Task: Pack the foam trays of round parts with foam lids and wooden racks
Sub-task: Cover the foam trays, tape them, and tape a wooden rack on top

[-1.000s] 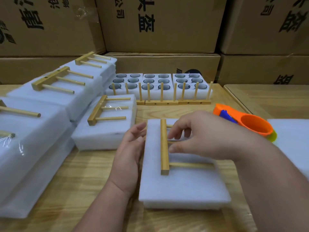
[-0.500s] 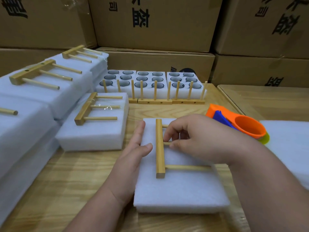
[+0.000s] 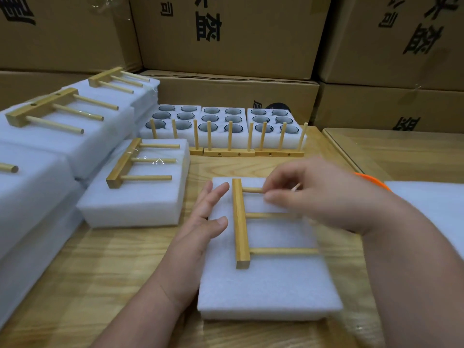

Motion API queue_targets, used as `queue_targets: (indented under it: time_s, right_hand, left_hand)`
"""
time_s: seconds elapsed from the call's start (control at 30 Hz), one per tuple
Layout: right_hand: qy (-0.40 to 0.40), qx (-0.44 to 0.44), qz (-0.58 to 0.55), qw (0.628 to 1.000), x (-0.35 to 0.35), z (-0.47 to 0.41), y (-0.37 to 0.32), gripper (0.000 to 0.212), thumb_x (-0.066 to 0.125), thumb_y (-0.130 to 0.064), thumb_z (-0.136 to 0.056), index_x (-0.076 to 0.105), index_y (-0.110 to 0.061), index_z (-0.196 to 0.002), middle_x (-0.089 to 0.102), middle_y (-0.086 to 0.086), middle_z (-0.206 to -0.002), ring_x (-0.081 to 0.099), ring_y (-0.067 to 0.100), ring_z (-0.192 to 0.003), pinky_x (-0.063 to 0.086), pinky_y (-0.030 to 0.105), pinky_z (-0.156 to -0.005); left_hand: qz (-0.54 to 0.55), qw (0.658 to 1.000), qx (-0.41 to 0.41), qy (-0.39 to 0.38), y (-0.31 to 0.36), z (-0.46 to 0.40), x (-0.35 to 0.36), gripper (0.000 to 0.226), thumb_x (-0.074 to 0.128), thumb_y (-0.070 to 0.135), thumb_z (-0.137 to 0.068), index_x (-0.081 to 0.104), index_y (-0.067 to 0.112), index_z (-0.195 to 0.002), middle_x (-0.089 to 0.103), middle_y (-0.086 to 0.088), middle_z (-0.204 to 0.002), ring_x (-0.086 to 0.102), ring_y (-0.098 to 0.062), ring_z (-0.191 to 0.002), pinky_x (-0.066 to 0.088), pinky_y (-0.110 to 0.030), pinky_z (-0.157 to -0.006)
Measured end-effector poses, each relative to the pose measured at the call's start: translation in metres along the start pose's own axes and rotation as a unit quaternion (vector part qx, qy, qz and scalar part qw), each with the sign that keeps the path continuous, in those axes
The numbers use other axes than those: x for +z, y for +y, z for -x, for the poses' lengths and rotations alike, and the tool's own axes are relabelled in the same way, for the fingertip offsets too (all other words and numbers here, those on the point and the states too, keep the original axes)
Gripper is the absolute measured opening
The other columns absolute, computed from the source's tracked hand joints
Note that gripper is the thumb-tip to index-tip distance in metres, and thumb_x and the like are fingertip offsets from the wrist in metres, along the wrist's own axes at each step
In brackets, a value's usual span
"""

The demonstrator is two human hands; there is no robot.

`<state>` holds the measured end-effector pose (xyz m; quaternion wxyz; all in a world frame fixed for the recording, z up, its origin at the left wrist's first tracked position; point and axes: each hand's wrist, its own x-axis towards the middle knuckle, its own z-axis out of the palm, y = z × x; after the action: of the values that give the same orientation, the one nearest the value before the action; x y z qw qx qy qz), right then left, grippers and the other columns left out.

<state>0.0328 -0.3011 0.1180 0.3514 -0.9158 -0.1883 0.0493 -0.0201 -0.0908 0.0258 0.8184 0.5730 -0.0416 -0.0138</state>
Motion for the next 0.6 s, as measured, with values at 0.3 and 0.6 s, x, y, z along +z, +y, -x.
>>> queue_targets:
  time_s: [0.3, 0.6]
  right_hand:
    - [0.123, 0.367, 0.118, 0.914, -0.068, 0.017, 0.067, 0.047, 0.077, -0.066, -0.075, 0.062, -0.024, -0.092, 0.058, -0.001, -0.093, 0.055, 0.019, -0.081, 0.047, 0.036, -0.067]
    - [0.072, 0.312, 0.177, 0.931, -0.055, 0.013, 0.074, 0.028, 0.075, -0.042, -0.088, 0.069, -0.014, -0.092, 0.068, 0.010, -0.086, 0.064, 0.025, -0.079, 0.047, 0.034, -0.064]
  left_hand:
    - [-0.018, 0.999, 0.027, 0.005, -0.004, 0.000, 0.000, 0.055, 0.059, 0.027, -0.074, 0.070, 0.046, -0.124, 0.044, 0.038, -0.147, 0.039, 0.018, -0.133, 0.043, -0.017, -0.095]
    - [-0.012, 0.999, 0.036, -0.027, -0.008, 0.002, -0.005, 0.065, 0.070, 0.043, -0.063, 0.068, 0.043, -0.128, 0.043, 0.031, -0.152, 0.036, 0.000, -0.145, 0.026, -0.048, -0.122]
